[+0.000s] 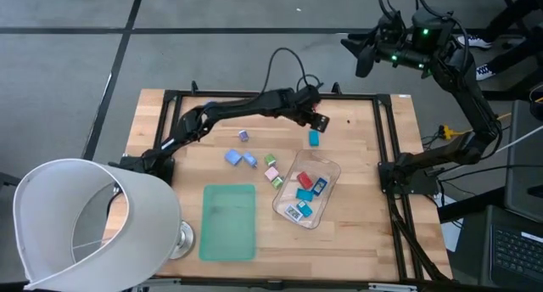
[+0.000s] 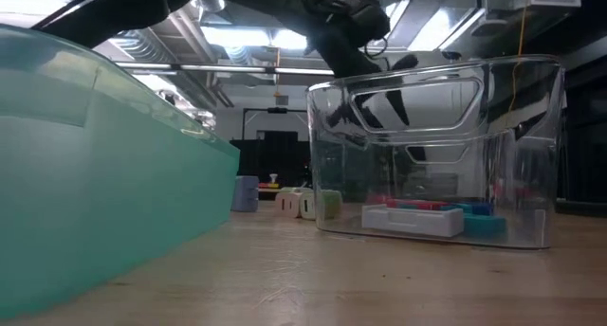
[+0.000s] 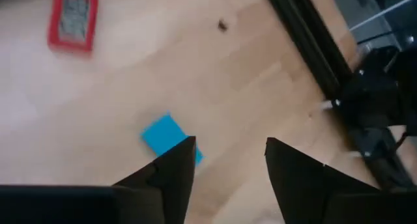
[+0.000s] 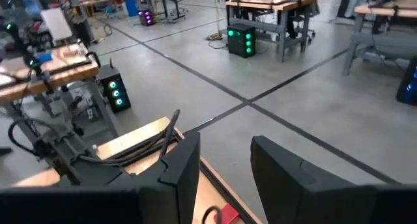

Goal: Pick & Place Office items
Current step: Put the light blue digital clock into the transparent bin

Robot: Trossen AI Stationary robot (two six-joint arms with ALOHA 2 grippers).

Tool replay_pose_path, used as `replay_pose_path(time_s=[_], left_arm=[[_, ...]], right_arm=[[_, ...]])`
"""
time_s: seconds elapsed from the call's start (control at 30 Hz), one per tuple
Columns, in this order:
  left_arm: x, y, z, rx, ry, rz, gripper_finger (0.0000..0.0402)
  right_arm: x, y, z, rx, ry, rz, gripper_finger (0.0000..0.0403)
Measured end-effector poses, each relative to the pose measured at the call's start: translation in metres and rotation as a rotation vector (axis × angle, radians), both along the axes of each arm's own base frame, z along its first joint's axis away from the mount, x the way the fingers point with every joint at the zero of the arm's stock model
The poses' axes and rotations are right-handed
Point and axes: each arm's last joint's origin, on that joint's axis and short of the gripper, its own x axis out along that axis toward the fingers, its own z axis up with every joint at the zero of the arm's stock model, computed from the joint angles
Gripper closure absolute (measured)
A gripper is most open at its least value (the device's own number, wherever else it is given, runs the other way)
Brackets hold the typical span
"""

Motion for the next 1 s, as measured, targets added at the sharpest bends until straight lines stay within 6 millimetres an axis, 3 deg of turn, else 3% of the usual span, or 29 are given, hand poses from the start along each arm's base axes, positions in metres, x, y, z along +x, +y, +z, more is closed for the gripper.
replay_pose_path(time_s=[0.2, 0.37, 0.7, 1.0], left_arm=[[0.009, -0.006, -0.019, -0.175, -0.035, 0.258, 0.0172], [0.016, -0.007, -0.028, -0.239, -0.09, 0.44, 0.0159], [0.031, -0.016, -0.078, -0.374, -0.044, 0.464, 0.0164], [0.027, -0.001, -0.091, -0.377, -0.003, 0.436, 0.0165]], right_arm=[[0.002, 0.001, -0.001, -0.05, 0.028, 0.092, 0.0266], [0.004, 0.004, -0.001, -0.057, 0.021, 0.2, 0.0266], [0.004, 0.005, 0.0, -0.05, 0.013, 0.246, 0.0266], [0.004, 0.006, 0.0, -0.048, 0.011, 0.26, 0.0266]])
